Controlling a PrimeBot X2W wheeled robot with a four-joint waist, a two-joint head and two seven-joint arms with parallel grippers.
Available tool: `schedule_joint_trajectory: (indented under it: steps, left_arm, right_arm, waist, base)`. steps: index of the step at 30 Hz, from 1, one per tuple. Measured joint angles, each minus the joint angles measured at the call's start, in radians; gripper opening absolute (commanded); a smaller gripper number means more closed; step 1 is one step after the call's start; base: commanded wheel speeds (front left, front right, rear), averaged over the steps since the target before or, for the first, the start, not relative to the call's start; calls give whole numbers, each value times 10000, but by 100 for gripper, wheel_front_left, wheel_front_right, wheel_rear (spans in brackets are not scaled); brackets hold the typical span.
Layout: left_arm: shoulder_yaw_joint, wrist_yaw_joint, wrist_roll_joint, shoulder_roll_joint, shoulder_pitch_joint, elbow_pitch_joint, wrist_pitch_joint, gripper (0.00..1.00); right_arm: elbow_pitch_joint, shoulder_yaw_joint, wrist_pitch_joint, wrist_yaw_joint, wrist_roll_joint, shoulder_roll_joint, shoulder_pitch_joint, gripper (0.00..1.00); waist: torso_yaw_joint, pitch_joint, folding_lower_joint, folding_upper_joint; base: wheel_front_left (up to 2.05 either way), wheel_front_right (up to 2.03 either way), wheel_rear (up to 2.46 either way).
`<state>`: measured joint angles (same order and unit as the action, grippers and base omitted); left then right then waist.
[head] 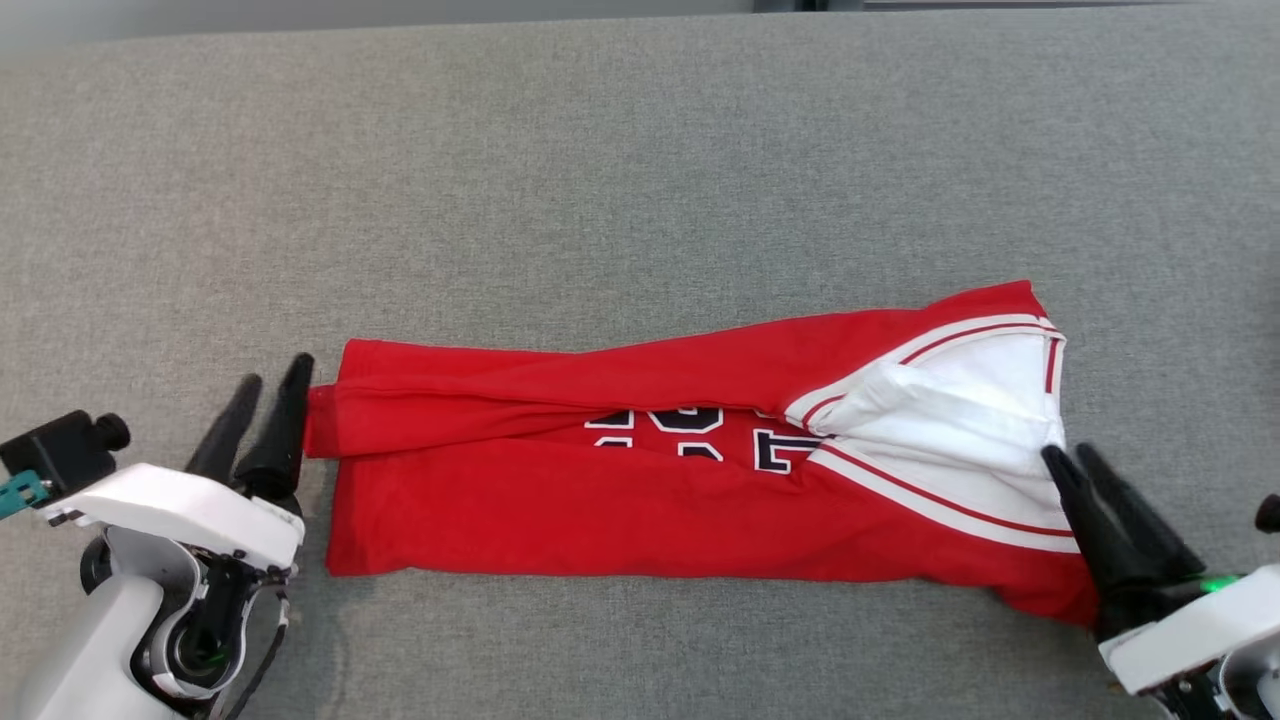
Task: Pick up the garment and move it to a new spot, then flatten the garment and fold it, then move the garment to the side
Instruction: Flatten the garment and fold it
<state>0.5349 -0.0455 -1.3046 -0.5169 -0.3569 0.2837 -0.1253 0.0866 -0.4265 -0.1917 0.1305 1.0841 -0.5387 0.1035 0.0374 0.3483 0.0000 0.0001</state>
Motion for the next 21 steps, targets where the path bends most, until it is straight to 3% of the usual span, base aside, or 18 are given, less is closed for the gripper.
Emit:
schedule_joint_trajectory:
  steps: [2,7,10,14,21]
  left_arm:
    - [-217,-73,128,92,0,-67,-591,100]
    - [-1189,-1135,1799,247,81,-861,-1321,100]
    - [-2372,-1758,3352,688,304,-1944,-1340,100]
    - [-3281,-1912,4924,1473,1003,-3214,-1346,100]
    - [-3607,-1967,7620,1714,1723,-4251,-1348,100]
  right_arm:
    - [-35,334,-267,0,-221,207,-15,100]
    - [-391,2059,-652,0,-1730,1026,0,100]
    - [-717,3317,-694,0,-2878,1724,48,100]
    - [-1264,4251,-706,0,-4527,2625,151,100]
    - [-1672,4575,-309,0,-6585,3294,127,100]
  waist:
    - [-48,-56,0,0]
    - [-194,-301,0,0]
    - [-235,-466,0,0]
    - [-277,-693,0,0]
    - [-228,-1077,0,0]
  base:
    - [0,0,0]
    - [0,0,0]
    - [0,0,0]
    - [0,0,0]
    - [0,0,0]
